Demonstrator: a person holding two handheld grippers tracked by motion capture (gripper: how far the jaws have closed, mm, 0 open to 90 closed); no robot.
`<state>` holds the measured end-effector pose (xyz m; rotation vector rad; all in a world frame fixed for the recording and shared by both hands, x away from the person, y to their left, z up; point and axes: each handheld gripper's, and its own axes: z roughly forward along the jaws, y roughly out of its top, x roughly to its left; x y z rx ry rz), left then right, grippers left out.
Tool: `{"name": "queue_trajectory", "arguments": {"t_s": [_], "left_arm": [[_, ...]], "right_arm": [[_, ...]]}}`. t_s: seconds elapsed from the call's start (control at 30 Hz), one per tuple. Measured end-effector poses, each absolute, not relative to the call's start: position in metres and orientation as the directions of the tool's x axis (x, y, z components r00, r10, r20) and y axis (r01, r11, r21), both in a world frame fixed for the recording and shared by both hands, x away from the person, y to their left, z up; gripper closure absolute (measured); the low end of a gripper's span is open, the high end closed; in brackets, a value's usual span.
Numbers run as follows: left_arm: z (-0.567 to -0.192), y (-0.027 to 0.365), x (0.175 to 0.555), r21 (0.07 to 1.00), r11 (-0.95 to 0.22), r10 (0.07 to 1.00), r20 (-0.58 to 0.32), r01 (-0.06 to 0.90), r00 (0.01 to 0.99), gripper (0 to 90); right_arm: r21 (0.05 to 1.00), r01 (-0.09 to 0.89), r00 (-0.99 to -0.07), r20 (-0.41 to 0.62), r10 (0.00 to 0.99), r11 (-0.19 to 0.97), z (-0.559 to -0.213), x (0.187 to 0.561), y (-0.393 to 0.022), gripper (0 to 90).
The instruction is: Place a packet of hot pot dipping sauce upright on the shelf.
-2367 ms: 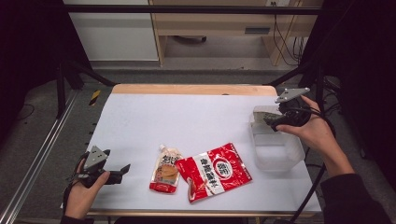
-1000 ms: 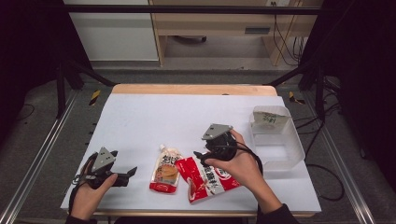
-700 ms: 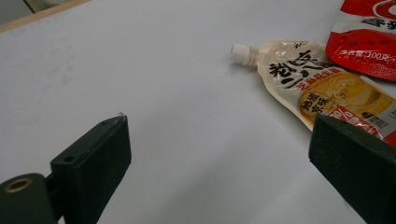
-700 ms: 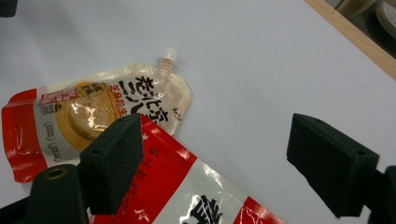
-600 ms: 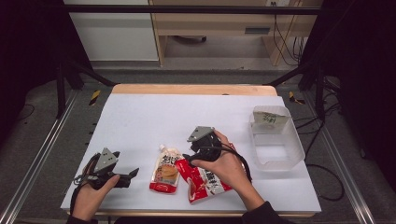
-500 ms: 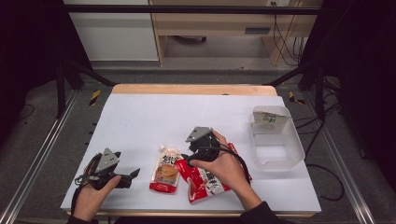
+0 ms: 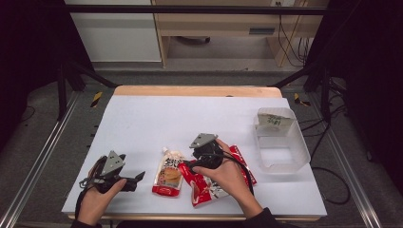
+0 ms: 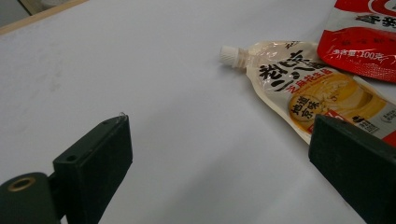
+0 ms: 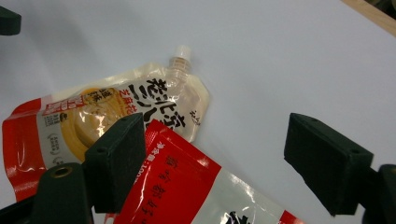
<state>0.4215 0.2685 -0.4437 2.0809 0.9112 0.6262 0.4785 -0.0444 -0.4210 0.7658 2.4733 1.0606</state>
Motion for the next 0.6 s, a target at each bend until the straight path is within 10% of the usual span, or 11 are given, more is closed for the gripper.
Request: {"name": "queue_trajectory", "arguments": {"t_s": [0.6], "left_arm": [[-0.449,0.243,0.413,0.777,-0.511,0.699,0.127,0.368,0.703,10.7]], "right_arm": [[0.713,0.389,-0.833,0.0,0.554,0.584,-0.443,0.488,-0.023,38.1]]}}
